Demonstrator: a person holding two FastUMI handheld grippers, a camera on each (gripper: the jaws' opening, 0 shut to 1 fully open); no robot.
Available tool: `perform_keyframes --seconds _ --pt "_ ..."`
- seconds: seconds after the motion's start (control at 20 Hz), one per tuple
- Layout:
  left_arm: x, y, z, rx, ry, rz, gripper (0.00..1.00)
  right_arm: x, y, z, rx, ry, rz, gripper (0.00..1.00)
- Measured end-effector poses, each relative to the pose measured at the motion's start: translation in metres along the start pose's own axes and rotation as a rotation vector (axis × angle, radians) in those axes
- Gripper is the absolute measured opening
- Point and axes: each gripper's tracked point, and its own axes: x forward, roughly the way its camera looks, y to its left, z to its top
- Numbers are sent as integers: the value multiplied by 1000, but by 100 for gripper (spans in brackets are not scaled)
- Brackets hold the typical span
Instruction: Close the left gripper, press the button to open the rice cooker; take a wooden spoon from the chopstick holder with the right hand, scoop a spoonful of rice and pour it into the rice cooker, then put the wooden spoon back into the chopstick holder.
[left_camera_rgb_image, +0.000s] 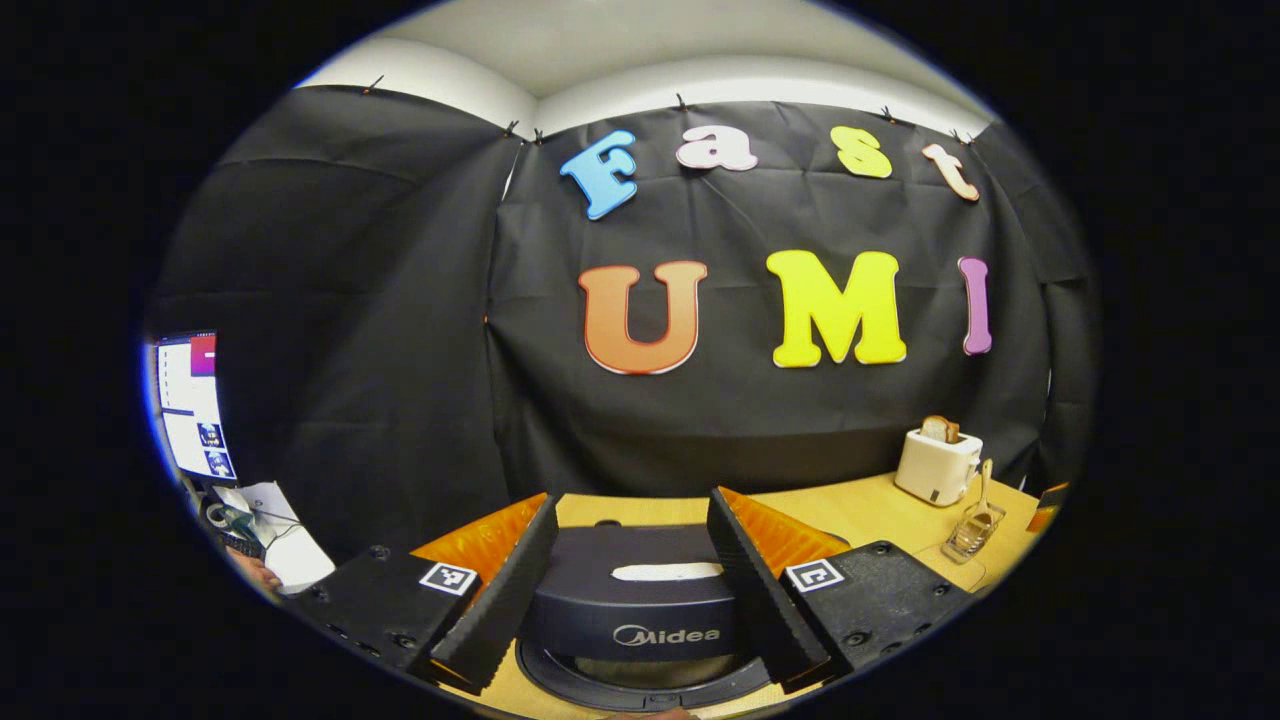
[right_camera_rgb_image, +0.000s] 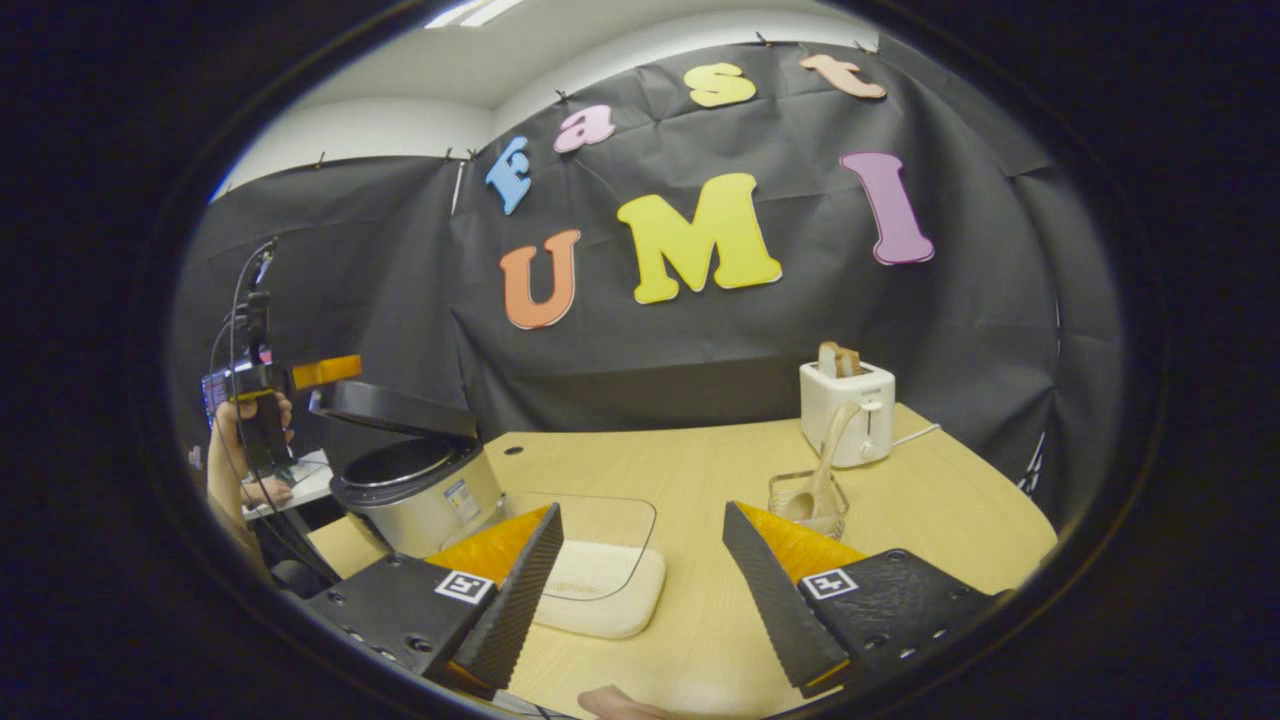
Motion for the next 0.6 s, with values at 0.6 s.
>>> perform_keyframes --seconds 0.6 --pt "-10 -14 -74 45 140 -7 96 4 15 -23 -13 48 40 95"
